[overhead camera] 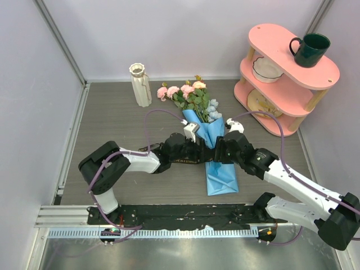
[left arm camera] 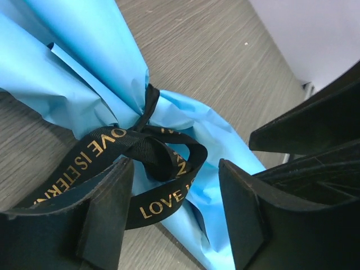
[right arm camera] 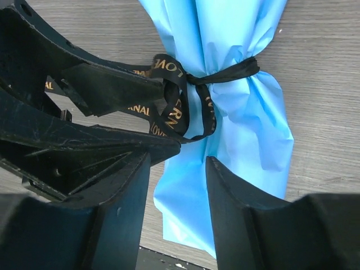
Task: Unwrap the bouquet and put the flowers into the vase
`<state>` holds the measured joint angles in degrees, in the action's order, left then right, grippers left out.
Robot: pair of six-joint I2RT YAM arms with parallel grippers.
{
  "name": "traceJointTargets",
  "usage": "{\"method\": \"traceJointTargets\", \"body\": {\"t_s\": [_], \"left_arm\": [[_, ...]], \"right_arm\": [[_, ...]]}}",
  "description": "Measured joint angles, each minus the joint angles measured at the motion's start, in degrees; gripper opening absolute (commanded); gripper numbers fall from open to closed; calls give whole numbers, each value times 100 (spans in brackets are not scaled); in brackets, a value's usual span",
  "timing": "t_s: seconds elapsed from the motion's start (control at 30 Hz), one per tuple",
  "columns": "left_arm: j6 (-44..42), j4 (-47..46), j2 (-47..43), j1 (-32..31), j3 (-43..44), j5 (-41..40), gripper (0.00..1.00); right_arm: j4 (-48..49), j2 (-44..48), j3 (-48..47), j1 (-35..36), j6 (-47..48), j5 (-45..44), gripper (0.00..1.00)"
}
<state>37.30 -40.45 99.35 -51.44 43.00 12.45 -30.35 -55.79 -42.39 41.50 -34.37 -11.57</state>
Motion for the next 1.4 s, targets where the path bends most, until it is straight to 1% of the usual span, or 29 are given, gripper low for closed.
{"method": "traceJointTargets", "body": {"t_s": [0.03, 0.1, 0.17, 0.2, 0.23, 0.3, 0.37, 0.5, 0.63, 0.7, 0.73, 0.77, 0.83, 0.87, 0.9, 0.93, 0.97, 1.0, 1.03, 1.07, 1.1, 1.17, 1.27, 1.33, 1.4], "left_arm": [[-20, 166, 24, -52, 79, -92, 59], [-52, 472, 59, -144, 247, -289, 56], [-96, 675, 70, -195, 358, -433, 56], [-136, 737, 70, -219, 380, -496, 55], [-155, 772, 70, -225, 382, -542, 54], [-177, 868, 70, -234, 380, -625, 51], [-177, 901, 70, -234, 380, -697, 50], [-170, 907, 70, -234, 380, -796, 43], [-157, 909, 70, -234, 380, -940, 28], [-168, 911, 70, -234, 380, -994, 24], [-173, 911, 70, -234, 380, -1014, 24], [-175, 907, 70, -234, 380, -1038, 24], [-173, 898, 70, -234, 378, -1054, 34], [-179, 890, 70, -234, 372, -1054, 38], [-173, 870, 68, -234, 358, -1062, 44], [-170, 857, 70, -234, 348, -1075, 47], [-184, 857, 70, -234, 343, -1084, 50], [-179, 857, 70, -234, 343, -1093, 55], [-175, 857, 68, -234, 341, -1093, 57], [-181, 855, 68, -234, 341, -1091, 59], [-173, 855, 68, -234, 339, -1091, 63], [-184, 857, 68, -234, 337, -1095, 64], [-173, 894, 68, -234, 352, -1102, 65], [-175, 988, 103, -234, 442, -1102, 59], [-157, 1082, 199, -234, 625, -1102, 57]], "right_arm": [[2, 0, 44, -13, -22, -22, 46], [59, 0, 160, -55, -66, -44, 42], [98, 0, 273, -116, -120, -46, 37], [138, 0, 343, -144, -155, -42, 31], [186, 0, 411, -173, -186, -37, 28], [249, 0, 511, -254, -236, -28, 24], [319, 0, 570, -323, -291, -22, 25], [511, 4, 634, -426, -343, 48, 33], [717, -61, 662, -505, -363, 153, 38], [844, -162, 664, -527, -372, 181, 40], [931, -245, 664, -531, -374, 184, 40], [968, -286, 664, -535, -372, 186, 40], [1082, -466, 664, -562, -367, 205, 39], [1145, -573, 664, -570, -363, 227, 36], [1187, -660, 664, -575, -358, 240, 35], [1239, -767, 664, -575, -352, 260, 32], [1268, -833, 669, -577, -343, 278, 26], [1283, -857, 680, -588, -339, 291, 21], [1303, -859, 708, -590, -330, 308, 17], [1333, -833, 752, -599, -321, 317, 7], [1351, -791, 804, -599, -313, 321, 4], [1353, -673, 903, -605, -317, 330, 1], [1362, -446, 1021, -610, -328, 339, 1], [1360, -293, 1113, -610, -330, 352, 1], [1353, -208, 1172, -610, -330, 369, 1]]}}
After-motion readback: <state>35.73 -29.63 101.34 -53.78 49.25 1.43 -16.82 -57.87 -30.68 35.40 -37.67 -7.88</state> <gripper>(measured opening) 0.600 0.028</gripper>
